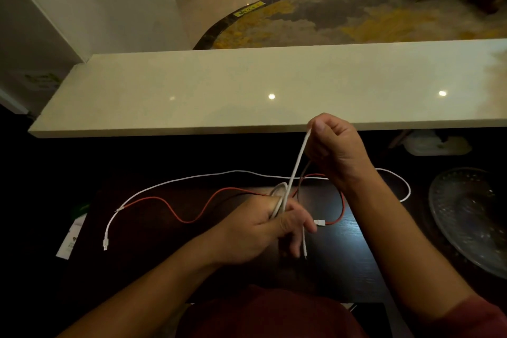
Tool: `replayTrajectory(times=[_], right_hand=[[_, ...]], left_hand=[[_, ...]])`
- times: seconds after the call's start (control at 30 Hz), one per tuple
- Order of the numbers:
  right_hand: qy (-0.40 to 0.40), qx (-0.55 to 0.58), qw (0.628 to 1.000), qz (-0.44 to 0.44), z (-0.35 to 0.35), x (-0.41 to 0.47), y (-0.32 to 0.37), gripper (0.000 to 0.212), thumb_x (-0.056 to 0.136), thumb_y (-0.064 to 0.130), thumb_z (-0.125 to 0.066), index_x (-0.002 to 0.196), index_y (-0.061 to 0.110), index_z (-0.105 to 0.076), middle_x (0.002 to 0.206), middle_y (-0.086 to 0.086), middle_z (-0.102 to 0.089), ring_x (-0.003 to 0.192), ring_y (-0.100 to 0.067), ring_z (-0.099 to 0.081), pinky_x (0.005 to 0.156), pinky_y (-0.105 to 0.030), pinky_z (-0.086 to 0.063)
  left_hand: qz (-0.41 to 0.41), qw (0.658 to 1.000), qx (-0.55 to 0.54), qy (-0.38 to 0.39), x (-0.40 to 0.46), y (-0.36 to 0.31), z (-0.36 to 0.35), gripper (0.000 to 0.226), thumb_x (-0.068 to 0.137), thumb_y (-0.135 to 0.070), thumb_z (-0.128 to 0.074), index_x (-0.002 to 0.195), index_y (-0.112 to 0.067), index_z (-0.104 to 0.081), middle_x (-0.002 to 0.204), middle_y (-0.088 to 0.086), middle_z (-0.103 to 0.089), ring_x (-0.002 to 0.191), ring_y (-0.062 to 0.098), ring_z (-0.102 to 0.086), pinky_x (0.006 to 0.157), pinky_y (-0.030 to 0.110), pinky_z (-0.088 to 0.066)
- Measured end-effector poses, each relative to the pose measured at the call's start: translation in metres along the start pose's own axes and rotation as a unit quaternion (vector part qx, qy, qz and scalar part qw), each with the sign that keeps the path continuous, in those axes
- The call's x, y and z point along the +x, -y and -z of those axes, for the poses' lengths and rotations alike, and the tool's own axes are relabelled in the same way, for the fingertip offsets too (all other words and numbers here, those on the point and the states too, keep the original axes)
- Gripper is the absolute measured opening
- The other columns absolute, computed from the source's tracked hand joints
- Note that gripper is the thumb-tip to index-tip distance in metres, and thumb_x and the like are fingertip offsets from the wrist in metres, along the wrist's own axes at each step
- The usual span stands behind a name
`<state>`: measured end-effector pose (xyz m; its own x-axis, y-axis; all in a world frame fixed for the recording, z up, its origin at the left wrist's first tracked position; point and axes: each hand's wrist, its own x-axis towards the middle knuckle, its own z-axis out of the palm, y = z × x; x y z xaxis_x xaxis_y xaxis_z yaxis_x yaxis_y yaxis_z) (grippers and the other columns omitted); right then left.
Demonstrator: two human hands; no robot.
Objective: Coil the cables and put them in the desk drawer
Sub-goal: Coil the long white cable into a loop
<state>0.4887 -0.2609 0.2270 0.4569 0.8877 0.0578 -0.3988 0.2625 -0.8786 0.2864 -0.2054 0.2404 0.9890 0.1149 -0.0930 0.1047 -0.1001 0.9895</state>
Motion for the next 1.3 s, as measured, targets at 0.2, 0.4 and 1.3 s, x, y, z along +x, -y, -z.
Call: replayTrajectory(times=[0.2, 0.4, 1.3], right_hand=[[-0.02, -0.063, 0.998, 0.005, -0.007, -0.004, 0.002, 0.039, 0.065, 0.058, -0.085, 0.065, 0.023, -0.069, 0.046, 0.01, -0.04, 0.041, -0.007, -0.031, 0.046, -0.023, -0.02], [0.019, -0.094, 0.994, 0.048, -0.029, -0.016, 0.015, 0.035, 0.066, 0.054, -0.086, 0.067, 0.023, -0.071, 0.051, 0.005, -0.042, 0.044, -0.009, -0.033, 0.046, -0.022, -0.021], [0.043, -0.251, 0.963, -0.091, -0.029, -0.026, -0.036, 0.032, 0.096, 0.023, -0.062, 0.069, 0.008, -0.061, 0.051, 0.004, -0.049, 0.045, -0.007, -0.04, 0.047, -0.015, -0.032]], left_hand=[[0.008, 0.997, 0.034, 0.065, -0.001, -0.004, 0.001, 0.021, 0.104, -0.01, -0.052, 0.108, 0.003, -0.068, 0.084, 0.024, -0.075, 0.081, 0.01, -0.07, 0.087, 0.022, -0.049], [0.111, 0.986, 0.009, 0.122, 0.01, -0.002, -0.002, 0.027, 0.106, -0.012, -0.05, 0.12, 0.005, -0.065, 0.077, 0.027, -0.068, 0.068, 0.023, -0.068, 0.063, 0.031, -0.059], [-0.153, 0.976, 0.023, -0.151, 0.012, -0.042, 0.029, 0.03, 0.096, -0.016, -0.056, 0.124, -0.01, -0.065, 0.1, 0.009, -0.078, 0.103, 0.017, -0.074, 0.093, 0.026, -0.053]])
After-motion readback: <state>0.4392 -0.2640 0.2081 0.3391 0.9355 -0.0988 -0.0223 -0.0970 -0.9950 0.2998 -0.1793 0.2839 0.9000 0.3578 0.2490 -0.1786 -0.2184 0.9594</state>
